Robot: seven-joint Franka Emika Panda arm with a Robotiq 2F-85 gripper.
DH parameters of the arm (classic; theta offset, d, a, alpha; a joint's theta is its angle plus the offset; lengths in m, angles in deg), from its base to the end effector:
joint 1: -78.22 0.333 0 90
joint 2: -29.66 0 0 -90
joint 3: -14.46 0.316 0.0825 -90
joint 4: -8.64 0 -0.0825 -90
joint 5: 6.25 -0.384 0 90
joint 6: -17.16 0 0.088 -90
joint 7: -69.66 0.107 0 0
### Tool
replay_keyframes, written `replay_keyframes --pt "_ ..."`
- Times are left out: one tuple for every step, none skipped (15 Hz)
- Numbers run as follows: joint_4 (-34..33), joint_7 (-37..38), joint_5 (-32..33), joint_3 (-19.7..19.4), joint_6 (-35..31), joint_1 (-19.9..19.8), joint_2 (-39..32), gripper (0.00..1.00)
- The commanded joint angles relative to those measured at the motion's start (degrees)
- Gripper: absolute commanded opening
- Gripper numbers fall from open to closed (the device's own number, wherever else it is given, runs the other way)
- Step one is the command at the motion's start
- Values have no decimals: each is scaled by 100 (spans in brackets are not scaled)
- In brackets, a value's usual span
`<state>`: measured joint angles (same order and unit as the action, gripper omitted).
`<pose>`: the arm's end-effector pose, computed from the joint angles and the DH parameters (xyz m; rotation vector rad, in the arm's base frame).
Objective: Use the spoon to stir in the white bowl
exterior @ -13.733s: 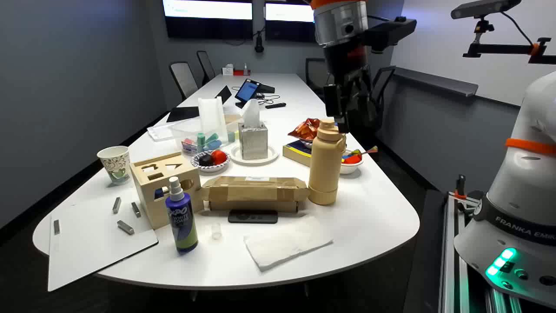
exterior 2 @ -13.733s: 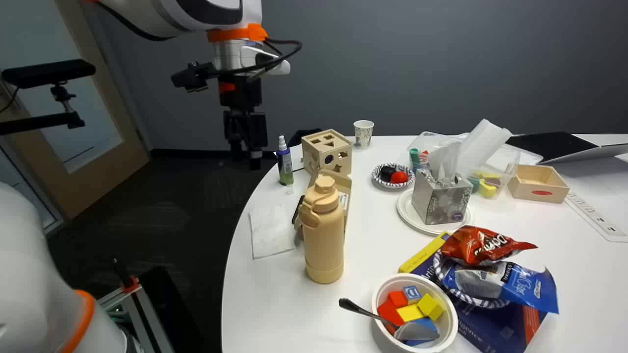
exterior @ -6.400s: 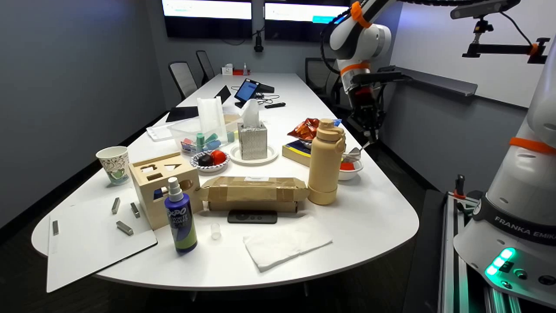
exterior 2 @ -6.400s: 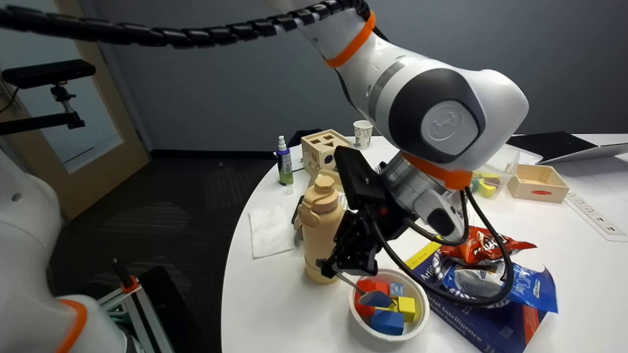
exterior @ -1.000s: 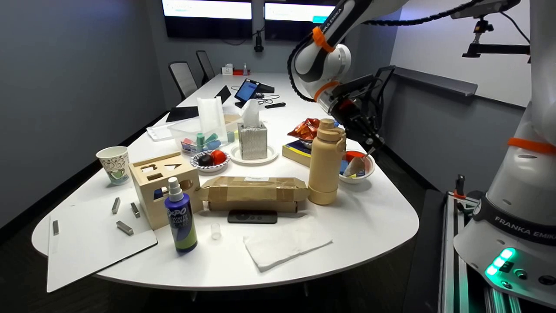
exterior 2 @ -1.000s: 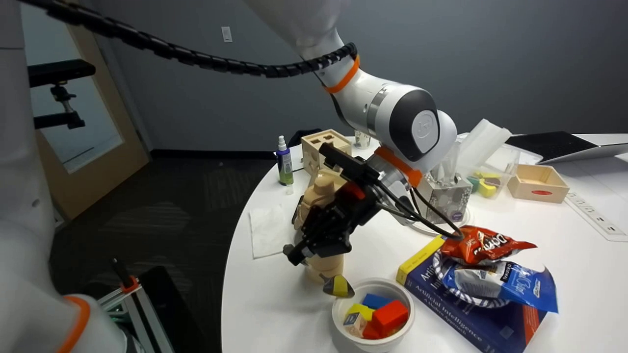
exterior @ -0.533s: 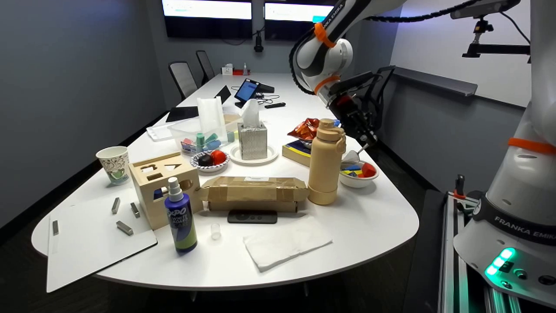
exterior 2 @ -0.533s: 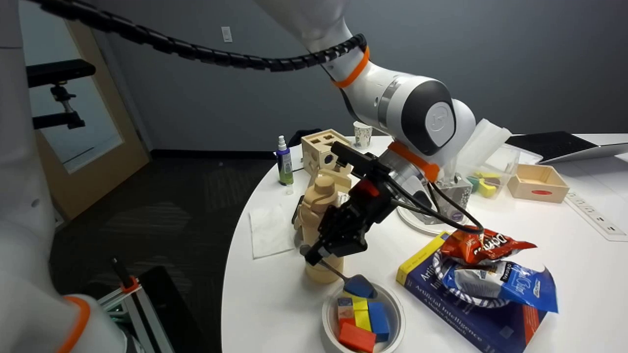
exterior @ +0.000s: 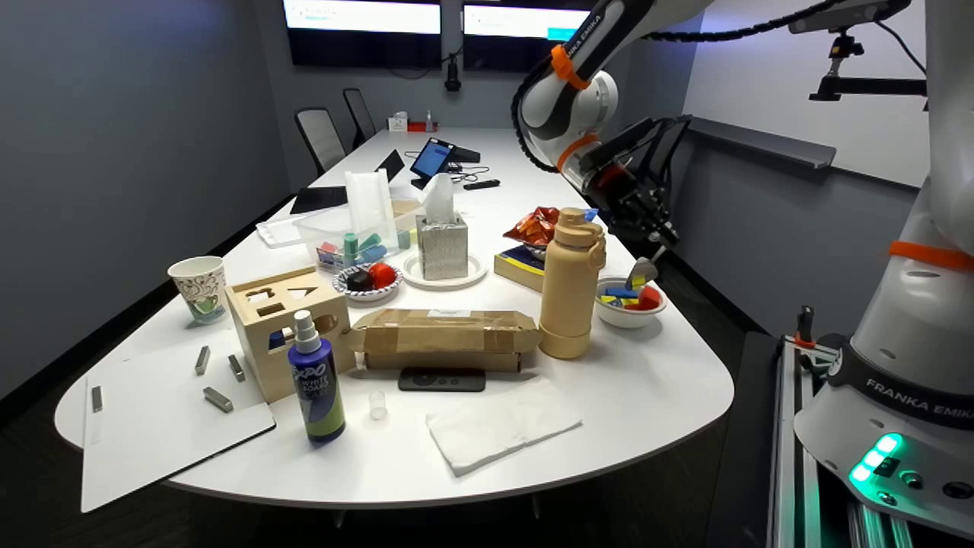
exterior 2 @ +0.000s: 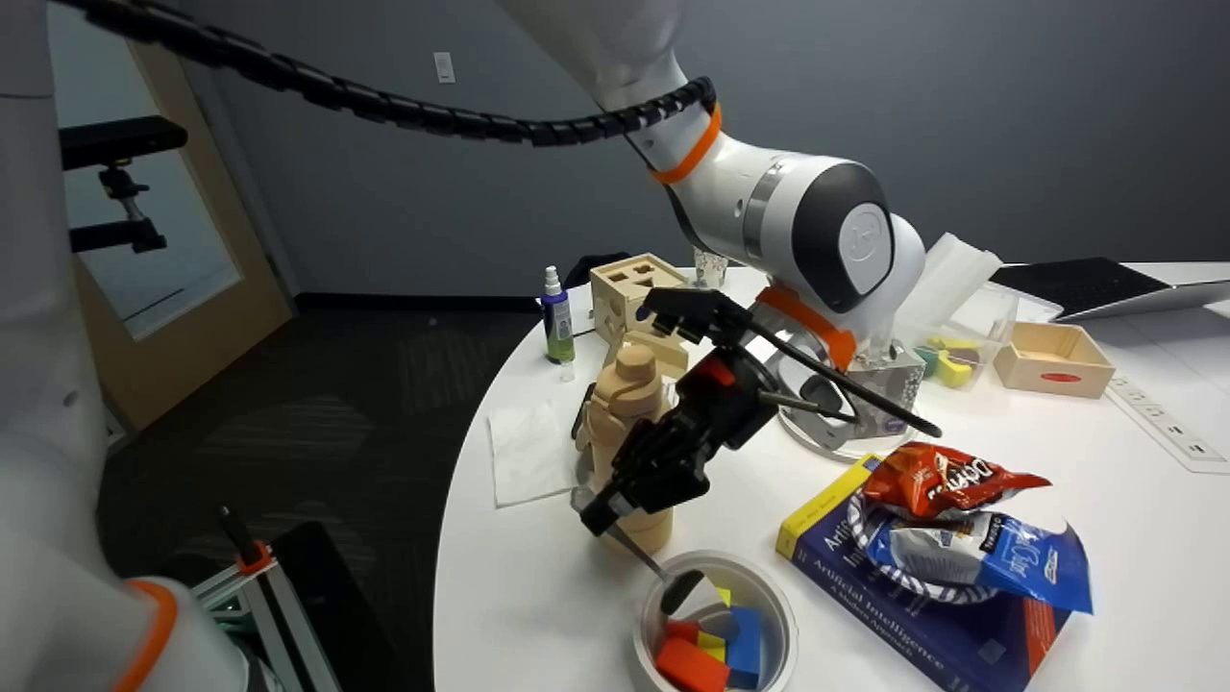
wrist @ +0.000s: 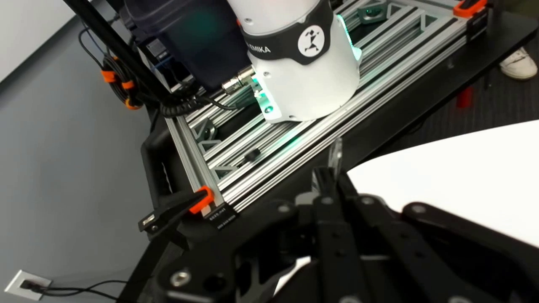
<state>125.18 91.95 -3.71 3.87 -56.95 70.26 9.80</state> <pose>0.4308 -0.1504 0.2564 2.4111 -0.9160 -1.5441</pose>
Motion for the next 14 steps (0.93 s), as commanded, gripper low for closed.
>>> replay_keyframes --pt "-165 -229 164 61 574 84 -180 1" --pt "-167 -359 163 101 649 88 -212 1" --pt "-166 -472 153 135 699 95 -233 1" --pt "-173 -595 126 166 702 94 -263 1" --pt "-164 -691 93 198 670 98 -271 1" --pt "-169 -778 54 220 602 94 -285 1" --pt "-163 -804 19 225 530 96 -279 1" --pt "-162 -795 -1 218 456 94 -270 1" --pt "-166 -811 -10 221 418 98 -254 1" --pt "-167 -736 -15 192 340 93 -227 1" --pt "-164 -713 -5 181 301 92 -203 1" --pt "-156 -566 29 148 247 112 -178 1" --pt "-163 -474 51 118 226 117 -172 1" --pt "-162 -379 56 92 210 121 -174 1"
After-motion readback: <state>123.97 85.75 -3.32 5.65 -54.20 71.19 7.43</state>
